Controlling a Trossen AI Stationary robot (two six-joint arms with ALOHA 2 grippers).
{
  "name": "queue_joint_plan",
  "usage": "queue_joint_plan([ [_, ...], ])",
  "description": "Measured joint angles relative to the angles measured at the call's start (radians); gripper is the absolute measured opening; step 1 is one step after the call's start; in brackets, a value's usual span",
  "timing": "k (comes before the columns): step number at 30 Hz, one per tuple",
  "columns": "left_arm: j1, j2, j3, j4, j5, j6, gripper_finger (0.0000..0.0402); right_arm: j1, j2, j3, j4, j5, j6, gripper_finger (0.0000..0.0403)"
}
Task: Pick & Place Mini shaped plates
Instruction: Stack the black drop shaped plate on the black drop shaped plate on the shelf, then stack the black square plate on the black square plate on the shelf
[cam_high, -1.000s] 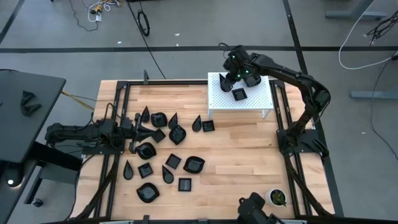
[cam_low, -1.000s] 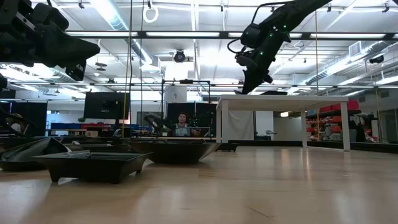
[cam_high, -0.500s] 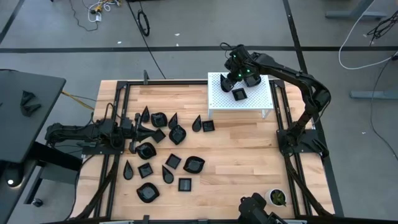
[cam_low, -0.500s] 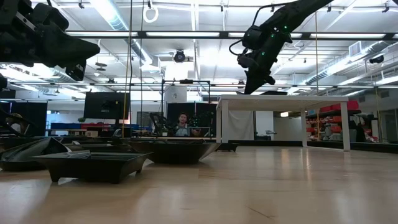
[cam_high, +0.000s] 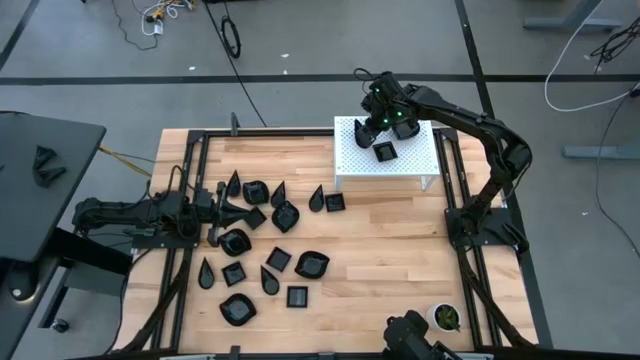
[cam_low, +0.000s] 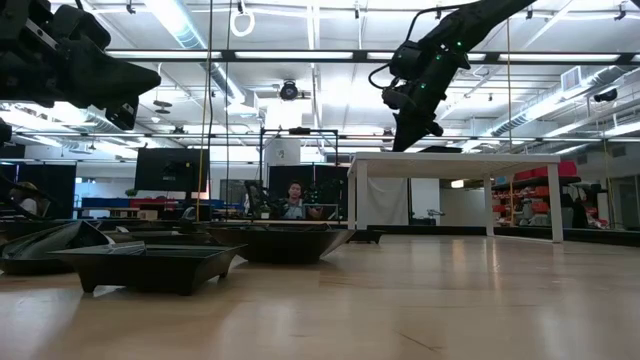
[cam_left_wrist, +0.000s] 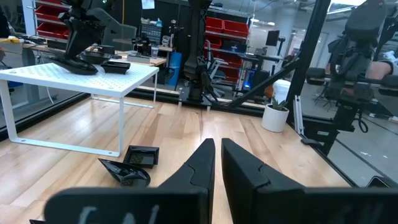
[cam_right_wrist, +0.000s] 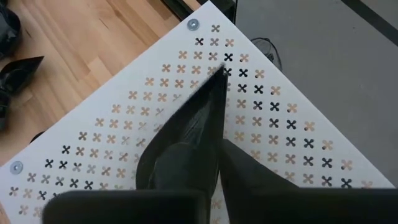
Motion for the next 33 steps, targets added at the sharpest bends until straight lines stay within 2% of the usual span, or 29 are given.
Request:
queue_joint_plan([
  [9,0.000,0.000,0.000,0.000,0.000,0.000,0.0032,0.000,-0.001,0.000,0.035,0.003,0.000,0.0100],
  [16,0.000,0.000,0.000,0.000,0.000,0.000,0.0032,0.065,-0.006,0.000,0.024,0.002,-0.046,0.0115],
  [23,0.000,0.000,0.000,0.000,0.002,-0.006,0.0032,0.257,-0.047,0.000,0.007,0.004,-0.111,0.0100],
  [33,0.000,0.000,0.000,-0.001,0.003,-0.019,0.0032,0.622,-0.023,0.000,0.066,0.002,-0.206,0.0086],
])
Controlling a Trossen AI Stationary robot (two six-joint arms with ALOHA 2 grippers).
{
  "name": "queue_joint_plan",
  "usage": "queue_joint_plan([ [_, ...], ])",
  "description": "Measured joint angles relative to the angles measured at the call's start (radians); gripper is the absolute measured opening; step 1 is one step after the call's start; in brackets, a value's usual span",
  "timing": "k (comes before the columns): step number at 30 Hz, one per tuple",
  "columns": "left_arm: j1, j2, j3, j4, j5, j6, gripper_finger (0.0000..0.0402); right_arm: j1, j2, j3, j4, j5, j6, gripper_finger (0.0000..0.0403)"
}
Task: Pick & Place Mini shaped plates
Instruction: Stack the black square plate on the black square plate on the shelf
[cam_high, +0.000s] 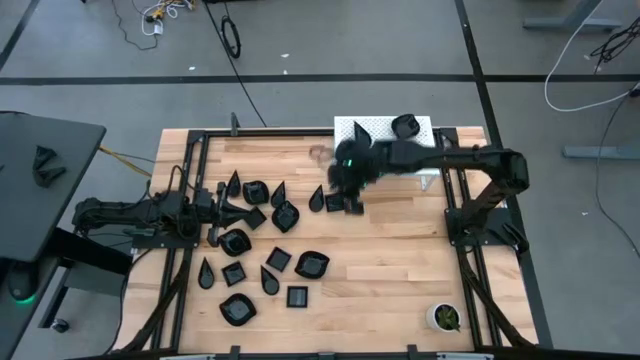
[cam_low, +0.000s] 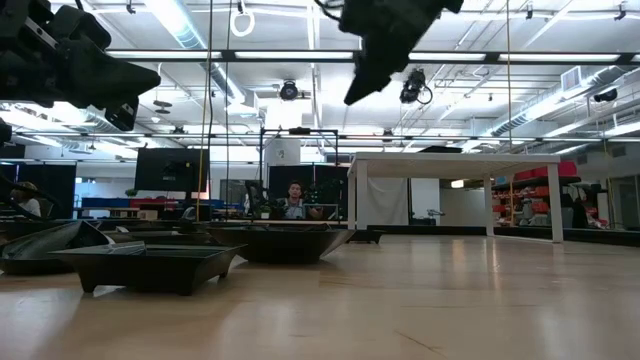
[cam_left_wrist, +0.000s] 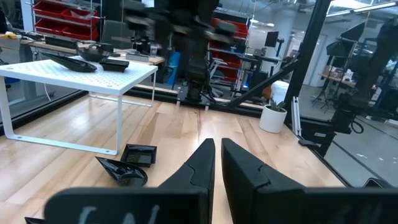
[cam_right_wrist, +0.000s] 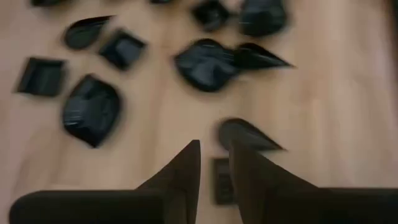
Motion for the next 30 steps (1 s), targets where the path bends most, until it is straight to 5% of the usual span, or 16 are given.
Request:
queue_joint_plan([
  [6,0.000,0.000,0.000,0.000,0.000,0.002,0.0032,0.119,0.103,0.000,0.034,0.124,0.041,0.0087],
  [15,0.000,0.000,0.000,0.000,0.000,0.004,0.0032,0.122,0.301,0.000,-0.037,0.367,-0.047,0.0102],
  [30,0.000,0.000,0.000,-0.001,0.000,0.004,0.0032,0.063,0.389,0.000,-0.030,0.296,-0.101,0.0089],
])
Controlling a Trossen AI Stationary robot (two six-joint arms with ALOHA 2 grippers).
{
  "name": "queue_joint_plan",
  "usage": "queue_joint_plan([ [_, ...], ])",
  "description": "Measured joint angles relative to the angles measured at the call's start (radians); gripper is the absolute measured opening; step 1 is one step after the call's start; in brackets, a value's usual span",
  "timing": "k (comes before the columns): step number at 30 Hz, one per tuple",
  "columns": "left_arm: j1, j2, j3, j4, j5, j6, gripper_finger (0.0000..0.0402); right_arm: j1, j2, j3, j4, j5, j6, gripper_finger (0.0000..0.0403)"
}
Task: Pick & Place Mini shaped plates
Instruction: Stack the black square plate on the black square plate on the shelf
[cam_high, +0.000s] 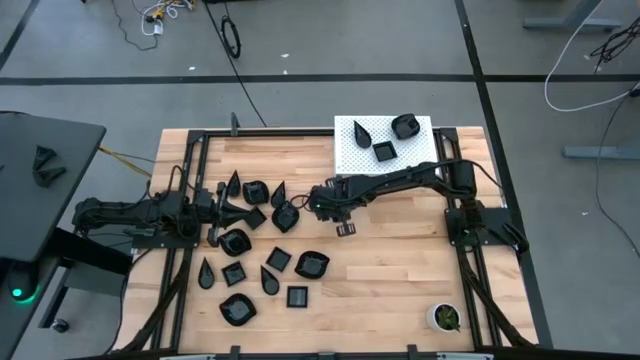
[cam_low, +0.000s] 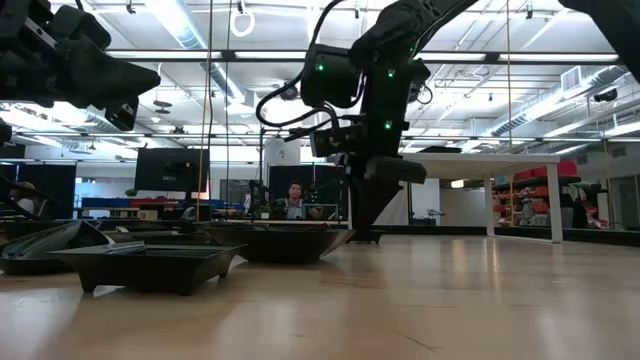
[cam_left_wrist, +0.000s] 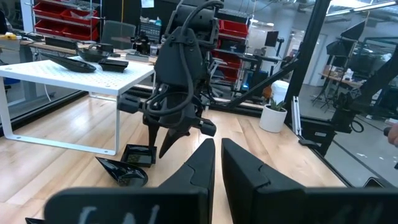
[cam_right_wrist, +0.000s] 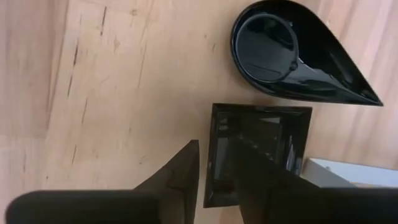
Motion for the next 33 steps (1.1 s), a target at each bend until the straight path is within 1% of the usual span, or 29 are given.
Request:
queue_joint_plan([
  [2,0.000,0.000,0.000,0.000,0.000,0.000,0.0032,-0.005,0.000,0.000,0.001,-0.016,-0.004,0.0081],
  [10,0.000,0.000,0.000,0.000,0.000,0.000,0.0032,-0.013,0.000,0.000,0.006,-0.018,-0.053,0.0055],
  [14,0.000,0.000,0.000,0.000,0.000,0.000,0.0032,-0.013,0.000,0.000,0.016,-0.017,-0.056,0.0058],
  [19,0.000,0.000,0.000,0.000,0.000,-0.001,0.0032,-0.013,0.002,0.000,0.019,-0.017,-0.057,0.0073],
  [25,0.000,0.000,0.000,0.000,0.000,-0.002,0.0032,-0.013,0.037,0.000,0.033,-0.032,-0.096,0.0082],
  [29,0.000,0.000,0.000,0.000,0.000,-0.004,0.0032,-0.008,0.041,0.001,0.045,-0.027,-0.100,0.0076],
  [33,0.000,0.000,0.000,-0.001,0.000,-0.004,0.0032,0.002,0.033,0.000,0.041,-0.001,-0.096,0.0056],
])
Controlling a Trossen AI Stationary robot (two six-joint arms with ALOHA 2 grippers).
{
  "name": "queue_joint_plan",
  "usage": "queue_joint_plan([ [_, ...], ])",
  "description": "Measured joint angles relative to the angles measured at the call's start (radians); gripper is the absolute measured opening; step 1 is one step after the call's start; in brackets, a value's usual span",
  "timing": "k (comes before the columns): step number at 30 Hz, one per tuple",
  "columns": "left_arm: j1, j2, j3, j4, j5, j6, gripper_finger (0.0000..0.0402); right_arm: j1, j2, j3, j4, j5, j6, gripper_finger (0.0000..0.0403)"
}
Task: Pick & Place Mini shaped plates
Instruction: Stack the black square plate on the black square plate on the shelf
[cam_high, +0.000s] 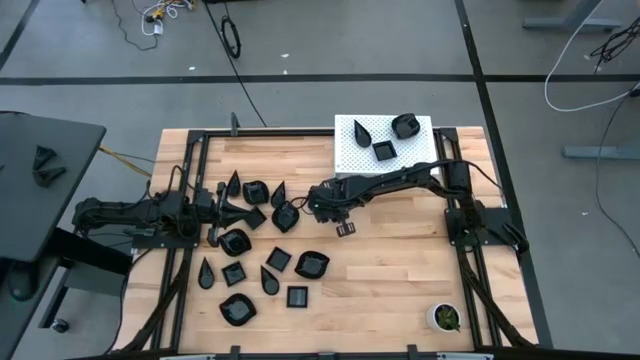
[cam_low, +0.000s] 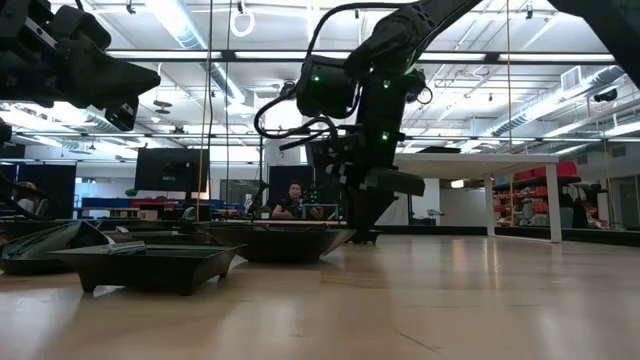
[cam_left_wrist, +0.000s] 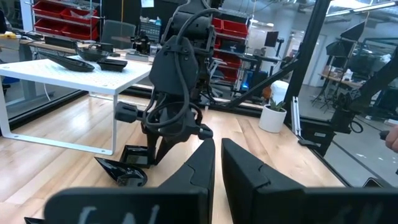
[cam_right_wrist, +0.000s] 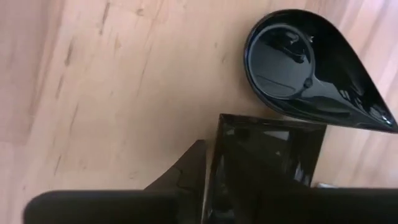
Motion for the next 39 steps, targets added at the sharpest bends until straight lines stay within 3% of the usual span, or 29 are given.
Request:
queue_joint_plan([
  [7,0.000,0.000,0.000,0.000,0.000,0.000,0.0032,0.031,-0.037,0.000,-0.062,0.004,0.045,0.0009],
  [13,0.000,0.000,0.000,0.000,0.000,0.000,0.0032,0.079,-0.103,-0.001,-0.109,0.002,0.061,0.0006],
  [22,0.000,0.000,0.000,0.000,0.000,0.000,0.0032,0.185,-0.341,-0.001,-0.183,0.003,0.070,0.0002],
  [26,0.000,0.000,0.000,0.000,0.000,0.000,0.0032,0.201,-0.465,0.000,-0.242,0.117,0.049,0.0001],
  [32,0.000,0.000,0.000,0.000,0.000,0.001,0.0032,0.140,-0.616,0.000,-0.392,0.339,0.041,0.0004],
  [39,0.000,0.000,0.000,0.000,0.000,0.004,0.0032,-0.067,-0.666,0.000,-0.447,0.334,-0.010,0.0005],
])
